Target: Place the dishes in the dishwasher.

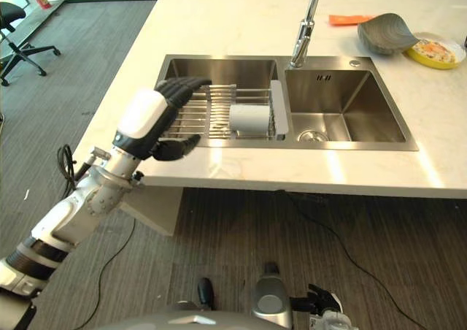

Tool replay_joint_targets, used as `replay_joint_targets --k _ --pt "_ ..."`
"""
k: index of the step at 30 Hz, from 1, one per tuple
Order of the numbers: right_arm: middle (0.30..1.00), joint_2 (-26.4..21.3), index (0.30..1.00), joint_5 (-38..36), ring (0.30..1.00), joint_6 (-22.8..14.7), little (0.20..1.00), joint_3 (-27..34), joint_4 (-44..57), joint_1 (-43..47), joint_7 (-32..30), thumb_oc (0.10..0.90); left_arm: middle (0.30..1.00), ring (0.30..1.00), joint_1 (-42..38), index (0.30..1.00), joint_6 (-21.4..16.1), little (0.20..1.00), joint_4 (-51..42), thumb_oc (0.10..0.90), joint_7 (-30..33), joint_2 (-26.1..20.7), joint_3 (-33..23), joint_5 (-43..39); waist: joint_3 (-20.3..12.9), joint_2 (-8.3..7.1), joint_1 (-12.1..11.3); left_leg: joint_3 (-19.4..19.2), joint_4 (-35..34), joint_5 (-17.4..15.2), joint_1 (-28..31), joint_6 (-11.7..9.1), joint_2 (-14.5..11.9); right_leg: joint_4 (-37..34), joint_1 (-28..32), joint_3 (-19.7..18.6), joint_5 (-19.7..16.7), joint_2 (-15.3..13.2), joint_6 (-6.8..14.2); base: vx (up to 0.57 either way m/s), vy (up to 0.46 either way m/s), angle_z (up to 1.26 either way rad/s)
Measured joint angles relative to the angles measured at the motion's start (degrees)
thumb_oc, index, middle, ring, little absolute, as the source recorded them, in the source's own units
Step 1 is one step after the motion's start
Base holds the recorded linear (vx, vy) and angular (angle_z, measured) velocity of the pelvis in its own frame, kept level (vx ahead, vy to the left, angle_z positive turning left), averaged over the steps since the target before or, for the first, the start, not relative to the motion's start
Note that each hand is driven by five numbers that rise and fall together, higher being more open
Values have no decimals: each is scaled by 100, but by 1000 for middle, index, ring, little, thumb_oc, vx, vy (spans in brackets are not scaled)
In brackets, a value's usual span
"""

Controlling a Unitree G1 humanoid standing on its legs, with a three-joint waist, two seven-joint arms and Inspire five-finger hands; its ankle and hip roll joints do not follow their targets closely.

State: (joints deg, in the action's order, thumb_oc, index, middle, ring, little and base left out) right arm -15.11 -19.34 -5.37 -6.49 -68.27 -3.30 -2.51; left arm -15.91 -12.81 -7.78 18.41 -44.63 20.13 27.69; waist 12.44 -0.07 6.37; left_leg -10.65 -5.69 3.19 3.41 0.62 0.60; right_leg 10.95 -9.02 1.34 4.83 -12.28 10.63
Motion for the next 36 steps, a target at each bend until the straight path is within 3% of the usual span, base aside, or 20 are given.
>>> replay_joint_targets --k 2,3,5,9,15,17,18,20,21,23,25,36 --pt "900 -15 900 34 900 29 900 38 -157 0 28 800 900 900 7 900 5 900 4 800 -165 96 1 -7 -27 27 -134 -1 14 -39 62 -148 -96 -410 163 17 -439 106 -36 71 -81 2" --pt "900 -23 900 86 900 43 900 39 -257 -6 58 800 900 900 7 900 2 900 4 800 -233 135 4 -15 -52 37 -150 24 29 -68 152 -212 -193 -981 524 85 -988 222 -227 86 -97 3" --pt "900 -79 900 162 900 80 900 78 -419 10 80 800 900 900 5 900 6 900 2 800 -419 102 5 -66 -174 91 -153 -34 32 -139 258 -313 -322 -1696 948 257 -1313 356 -333 85 -70 -12" --pt "900 -413 900 175 900 139 900 88 -306 52 109 800 900 900 -56 900 13 900 -37 800 -883 115 -3 -229 -303 337 43 -326 33 -148 585 -364 -474 -1680 1148 94 -1246 545 -490 64 -56 -31" --pt "900 -477 900 175 900 234 900 84 -289 88 215 800 900 900 -976 900 7 900 -69 800 -1189 271 551 -326 -317 425 386 -410 33 -182 683 -419 -520 -1704 1201 0 -1136 594 -499 34 -45 -10" --pt "900 -503 900 175 900 239 900 85 -412 82 238 800 900 900 -1293 900 -61 900 360 800 -1234 490 847 -368 -325 581 557 -481 32 -293 735 -530 -578 -1708 1198 -41 -1114 650 -466 29 -57 -10" --pt "900 -517 900 175 900 253 900 91 -514 101 252 800 900 900 -1796 900 -52 900 981 800 -1274 533 1359 -373 -336 699 574 -499 32 -357 748 -510 -606 -1708 1208 -43 -1123 675 -454 17 -49 -11" --pt "900 -561 900 178 900 302 900 101 -600 195 268 800 900 900 -2174 900 126 900 1769 800 -1483 610 1770 -349 -318 836 664 -612 0 -408 746 -527 -612 -1708 1155 -67 -1130 668 -446 8 -47 -23" --pt "900 -561 900 178 900 302 900 101 -600 195 268 800 900 900 -2174 900 126 900 1769 800 -1483 610 1770 -349 -318 836 664 -612 0 -408 746 -527 -612 -1708 1155 -67 -1130 668 -446 9 -37 -29" --pt "900 -673 900 180 900 339 900 144 -627 109 331 800 900 900 -2167 900 297 900 2599 800 -1529 1058 1776 -426 -282 1099 854 -708 -1 -466 763 -600 -637 -1706 1109 -47 -1174 689 -448 11 -29 -19" --pt "900 -759 900 179 900 425 900 209 -636 79 349 800 900 900 -2170 900 417 900 2981 800 -1549 1177 1775 -507 -260 1194 957 -741 -1 -443 760 -567 -659 -1706 1098 -66 -1175 720 -474 -5 -39 -11" --pt "900 -763 900 173 900 414 900 305 -456 29 364 800 900 900 -2571 900 735 900 3699 800 -1386 1339 1736 -988 -79 1139 970 -756 32 -425 860 -565 -664 -1706 1186 -38 -1176 724 -501 -8 -9 1"
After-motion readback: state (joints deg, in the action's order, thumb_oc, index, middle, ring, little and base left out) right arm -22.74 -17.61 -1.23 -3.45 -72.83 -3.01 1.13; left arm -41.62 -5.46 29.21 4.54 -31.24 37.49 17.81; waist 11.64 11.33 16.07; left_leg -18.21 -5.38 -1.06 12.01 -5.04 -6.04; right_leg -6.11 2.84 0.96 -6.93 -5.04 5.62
